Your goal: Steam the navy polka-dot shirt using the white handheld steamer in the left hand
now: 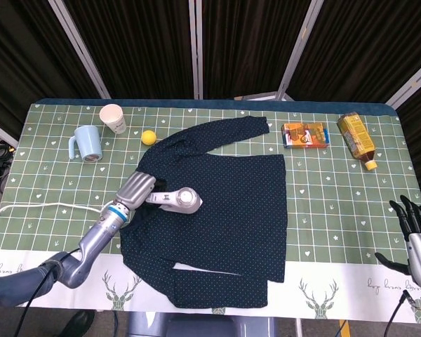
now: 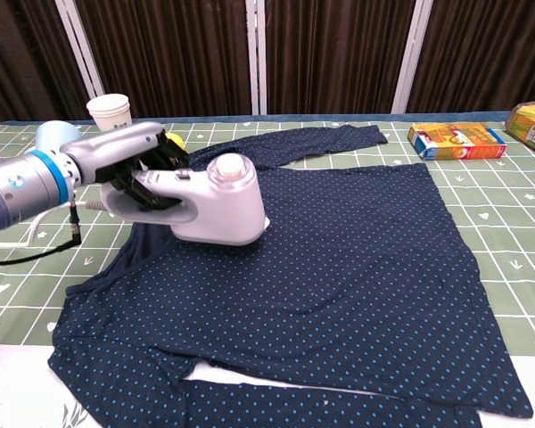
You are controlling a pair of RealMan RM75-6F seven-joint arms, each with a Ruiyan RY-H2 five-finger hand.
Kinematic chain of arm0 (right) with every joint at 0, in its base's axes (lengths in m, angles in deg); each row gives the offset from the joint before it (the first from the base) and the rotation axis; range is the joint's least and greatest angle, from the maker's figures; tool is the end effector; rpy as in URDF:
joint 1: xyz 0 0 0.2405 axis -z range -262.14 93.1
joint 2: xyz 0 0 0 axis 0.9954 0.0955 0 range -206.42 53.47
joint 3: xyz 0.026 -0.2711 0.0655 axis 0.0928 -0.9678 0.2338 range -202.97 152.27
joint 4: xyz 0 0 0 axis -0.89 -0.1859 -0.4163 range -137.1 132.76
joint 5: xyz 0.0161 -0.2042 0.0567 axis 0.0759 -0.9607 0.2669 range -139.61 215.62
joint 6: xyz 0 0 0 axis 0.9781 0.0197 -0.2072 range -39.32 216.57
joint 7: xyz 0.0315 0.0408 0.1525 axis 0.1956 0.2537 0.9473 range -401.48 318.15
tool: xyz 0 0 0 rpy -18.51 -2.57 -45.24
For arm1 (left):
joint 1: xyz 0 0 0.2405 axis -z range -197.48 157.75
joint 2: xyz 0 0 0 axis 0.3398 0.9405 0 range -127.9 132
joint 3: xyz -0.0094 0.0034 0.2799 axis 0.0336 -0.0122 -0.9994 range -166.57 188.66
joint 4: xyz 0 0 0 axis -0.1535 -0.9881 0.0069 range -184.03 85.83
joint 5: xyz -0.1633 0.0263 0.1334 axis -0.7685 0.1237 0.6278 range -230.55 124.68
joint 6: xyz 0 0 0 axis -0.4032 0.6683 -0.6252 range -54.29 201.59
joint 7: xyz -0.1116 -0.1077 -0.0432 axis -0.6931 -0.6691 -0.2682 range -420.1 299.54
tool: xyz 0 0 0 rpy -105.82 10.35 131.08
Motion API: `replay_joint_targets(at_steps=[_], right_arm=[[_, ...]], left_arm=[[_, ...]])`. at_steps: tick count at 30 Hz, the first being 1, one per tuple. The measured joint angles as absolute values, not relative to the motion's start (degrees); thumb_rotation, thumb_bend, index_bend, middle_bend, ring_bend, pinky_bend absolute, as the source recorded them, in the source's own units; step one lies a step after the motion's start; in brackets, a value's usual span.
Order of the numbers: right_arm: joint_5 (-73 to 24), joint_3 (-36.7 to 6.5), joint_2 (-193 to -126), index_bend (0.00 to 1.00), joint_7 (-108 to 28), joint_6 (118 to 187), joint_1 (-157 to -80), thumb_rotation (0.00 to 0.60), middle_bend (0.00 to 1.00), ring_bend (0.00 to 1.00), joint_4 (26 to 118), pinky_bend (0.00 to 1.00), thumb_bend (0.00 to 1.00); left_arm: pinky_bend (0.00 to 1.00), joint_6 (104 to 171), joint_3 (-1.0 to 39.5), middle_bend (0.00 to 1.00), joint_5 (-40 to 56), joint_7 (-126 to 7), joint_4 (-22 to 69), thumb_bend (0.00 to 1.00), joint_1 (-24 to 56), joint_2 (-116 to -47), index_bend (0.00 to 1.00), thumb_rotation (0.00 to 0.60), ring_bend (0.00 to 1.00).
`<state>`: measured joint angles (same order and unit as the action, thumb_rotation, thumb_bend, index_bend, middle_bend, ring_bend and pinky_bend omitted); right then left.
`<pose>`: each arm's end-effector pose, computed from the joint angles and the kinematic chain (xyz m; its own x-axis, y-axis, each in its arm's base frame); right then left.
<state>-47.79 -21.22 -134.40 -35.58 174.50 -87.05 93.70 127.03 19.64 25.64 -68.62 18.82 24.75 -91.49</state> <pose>-0.3324 -0.1908 0.2037 0.3390 0.0216 0.9406 -0.9407 0.0238 0.3385 -0.1701 0.4018 -0.0392 0.2961 0.2967 0.9079 0.8886 -0.4341 -0.1479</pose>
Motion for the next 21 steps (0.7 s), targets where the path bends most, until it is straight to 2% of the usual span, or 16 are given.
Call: replay_joint_targets(at_steps=[7, 14, 16, 18, 19, 20, 21], right_arm=[[-48.37, -21.45, -134.35, 0.00, -35.55, 174.77, -86.95, 0.600, 0.00, 0.00, 93.79, 0.00, 0.00], [-49.15, -21.73, -134.44, 0.00, -36.32, 175.04, -86.92, 0.600, 0.00, 0.00, 94.28, 0.00, 0.00], [-49.36, -21.80, -134.47, 0.00, -36.62, 175.16, -86.91, 0.600, 0.00, 0.00, 94.48, 0.00, 0.00], [-49.50, -21.85, -134.50, 0.00, -36.88, 175.21, -86.92, 0.600, 0.00, 0.00, 94.65, 0.00, 0.00], [-49.57, -21.90, -134.51, 0.00, -37.00, 175.19, -86.93, 0.600, 0.00, 0.00, 94.73, 0.00, 0.00], [-49.59, -21.93, -134.51, 0.00, -37.04, 175.14, -86.94, 0.600, 0.00, 0.00, 94.77, 0.00, 0.00], [-49.59, -21.95, -134.50, 0.00, -37.08, 175.11, -86.95, 0.600, 0.00, 0.00, 94.81, 0.00, 0.00]], left_arm=[[1.00, 127.48, 20.50, 0.88, 23.44, -69.52, 17.85, 0.58, 23.10, -87.81, 0.95, 0.600, 0.87], [1.00, 126.25, 19.29, 0.88, 21.79, -71.87, 13.54, 0.56, 20.56, -85.96, 0.94, 0.600, 0.87], [1.00, 125.94, 18.85, 0.87, 21.54, -73.05, 12.03, 0.48, 19.84, -85.76, 0.92, 0.600, 0.86], [0.97, 125.76, 18.45, 0.83, 21.61, -74.23, 10.64, 0.26, 19.30, -85.66, 0.85, 0.600, 0.83], [0.92, 125.72, 18.21, 0.77, 21.78, -75.01, 9.76, 0.11, 18.97, -85.62, 0.78, 0.600, 0.78], [0.82, 125.77, 18.04, 0.68, 21.97, -75.47, 9.15, 0.02, 18.74, -85.64, 0.69, 0.600, 0.70], [0.75, 125.82, 17.88, 0.59, 22.16, -75.84, 8.57, 0.00, 18.52, -85.66, 0.63, 0.600, 0.64]])
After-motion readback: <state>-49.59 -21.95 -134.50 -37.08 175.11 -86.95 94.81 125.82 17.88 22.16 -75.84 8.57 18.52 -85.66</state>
